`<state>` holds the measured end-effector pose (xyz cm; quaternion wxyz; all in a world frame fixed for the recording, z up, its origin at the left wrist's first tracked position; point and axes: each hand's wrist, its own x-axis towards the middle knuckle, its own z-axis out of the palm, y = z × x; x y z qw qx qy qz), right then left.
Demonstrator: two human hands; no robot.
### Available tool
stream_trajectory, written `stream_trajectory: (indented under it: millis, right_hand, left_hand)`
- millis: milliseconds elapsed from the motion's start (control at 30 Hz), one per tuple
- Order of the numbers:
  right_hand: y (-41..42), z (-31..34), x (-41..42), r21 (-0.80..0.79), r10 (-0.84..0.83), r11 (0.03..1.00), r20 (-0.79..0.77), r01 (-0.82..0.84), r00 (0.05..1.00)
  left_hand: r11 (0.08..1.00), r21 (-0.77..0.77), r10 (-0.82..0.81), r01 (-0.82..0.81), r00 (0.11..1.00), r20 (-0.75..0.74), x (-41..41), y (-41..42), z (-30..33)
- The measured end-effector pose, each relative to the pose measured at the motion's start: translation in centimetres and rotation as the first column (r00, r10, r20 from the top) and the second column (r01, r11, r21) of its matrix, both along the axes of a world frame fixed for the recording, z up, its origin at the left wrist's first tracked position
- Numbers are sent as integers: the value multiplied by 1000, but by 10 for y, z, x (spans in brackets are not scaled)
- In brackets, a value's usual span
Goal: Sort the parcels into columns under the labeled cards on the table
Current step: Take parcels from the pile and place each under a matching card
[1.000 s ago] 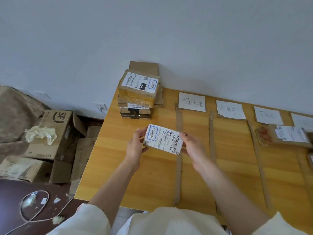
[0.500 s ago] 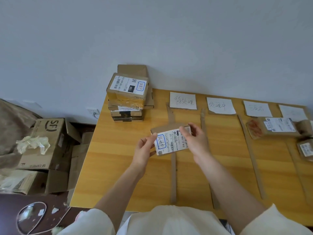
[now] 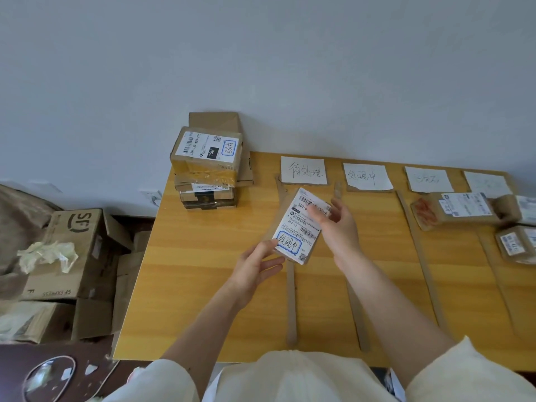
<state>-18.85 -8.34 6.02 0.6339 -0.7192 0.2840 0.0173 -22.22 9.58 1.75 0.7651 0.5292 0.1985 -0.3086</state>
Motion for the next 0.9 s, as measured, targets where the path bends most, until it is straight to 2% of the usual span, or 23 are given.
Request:
stream_trajectory:
  millis: [100,267,567,733,900]
  right_hand:
    - [-2,1,-8,139,19,990,-42,-13,999]
    - [-6,-7,-25,287,159,952,-156,-110,975]
    - [-41,-16,-48,431,204,897,-207,-98,957]
    - [-68,-23,-44,449,177,892,-238,-54,955]
    - [-107,-32,-37,477,101,877,-295,55,950]
  left_hand:
    - [999,-44,19,-20,1000,-15,-1,-7,0]
    - [994,-104,12,-18,998,-57,-4,-17,-1]
    - [993,-118,-29,13,990,-135,-8,-46,-8]
    - [998,-57,-49,41,989,-143,-5,-73,-8]
    - [996,79,-22,35,988,-156,0,-107,-10]
